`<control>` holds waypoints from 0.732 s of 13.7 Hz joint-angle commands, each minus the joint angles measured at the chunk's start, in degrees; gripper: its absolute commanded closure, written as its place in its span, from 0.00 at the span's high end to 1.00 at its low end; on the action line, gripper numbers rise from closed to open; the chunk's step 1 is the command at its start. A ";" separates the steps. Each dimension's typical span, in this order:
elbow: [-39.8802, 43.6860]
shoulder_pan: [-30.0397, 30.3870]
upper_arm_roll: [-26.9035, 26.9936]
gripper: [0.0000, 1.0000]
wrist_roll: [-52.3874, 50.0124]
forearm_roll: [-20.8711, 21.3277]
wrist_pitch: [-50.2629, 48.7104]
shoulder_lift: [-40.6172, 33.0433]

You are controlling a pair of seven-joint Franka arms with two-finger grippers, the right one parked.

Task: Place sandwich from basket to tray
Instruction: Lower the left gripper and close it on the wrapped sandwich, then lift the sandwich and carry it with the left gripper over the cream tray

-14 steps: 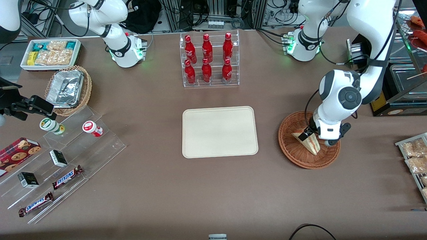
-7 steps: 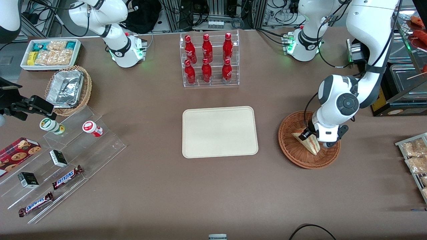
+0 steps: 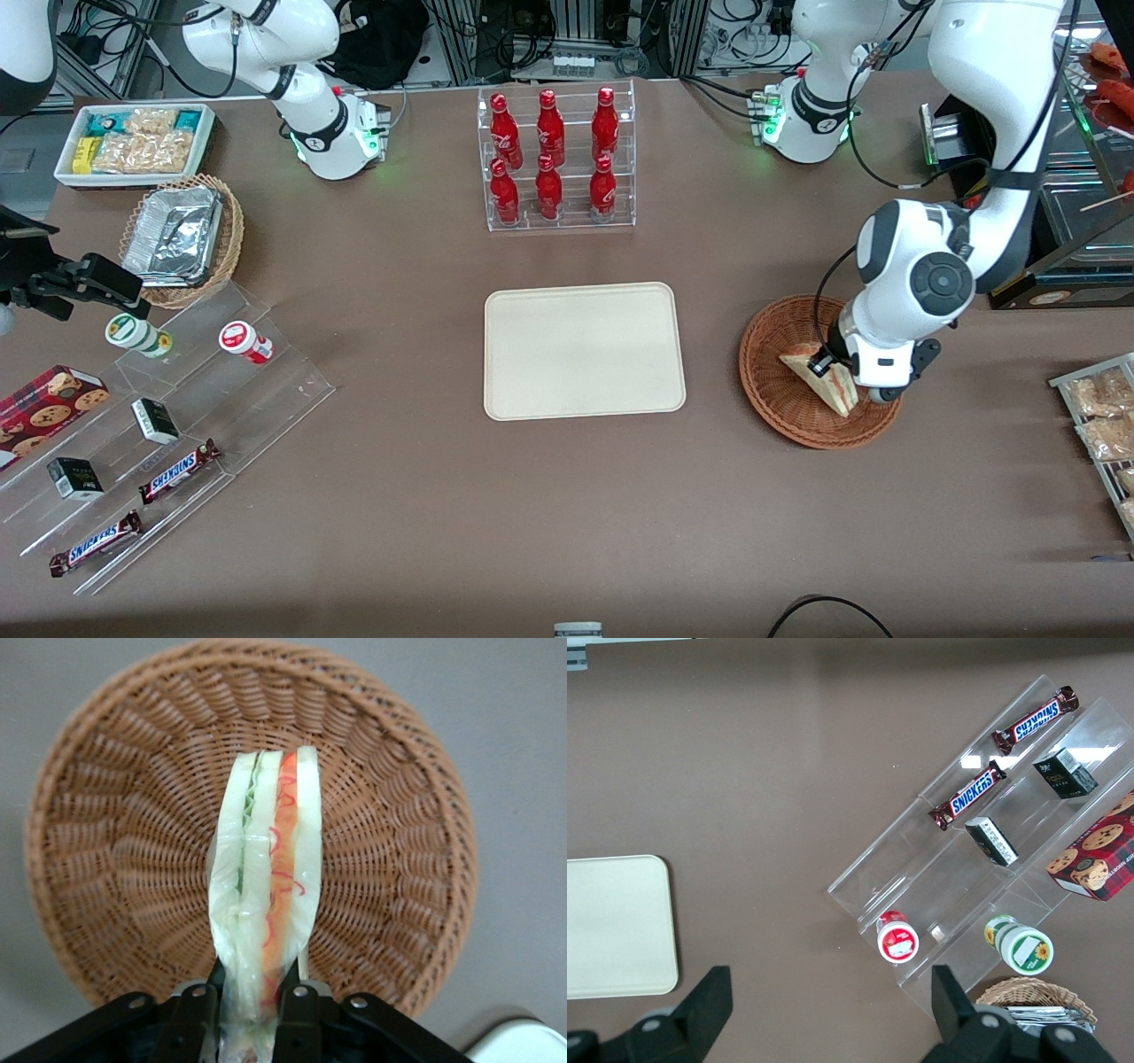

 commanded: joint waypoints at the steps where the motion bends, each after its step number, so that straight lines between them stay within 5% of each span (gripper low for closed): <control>1: 9.74 -0.34 -1.87 0.09 -0.64 1.05 -13.10 -1.26; 5: 21.36 -2.87 -6.62 0.09 -0.82 1.23 -22.99 -0.12; 10: 22.26 -14.12 -6.80 0.10 -1.08 1.40 -22.38 2.86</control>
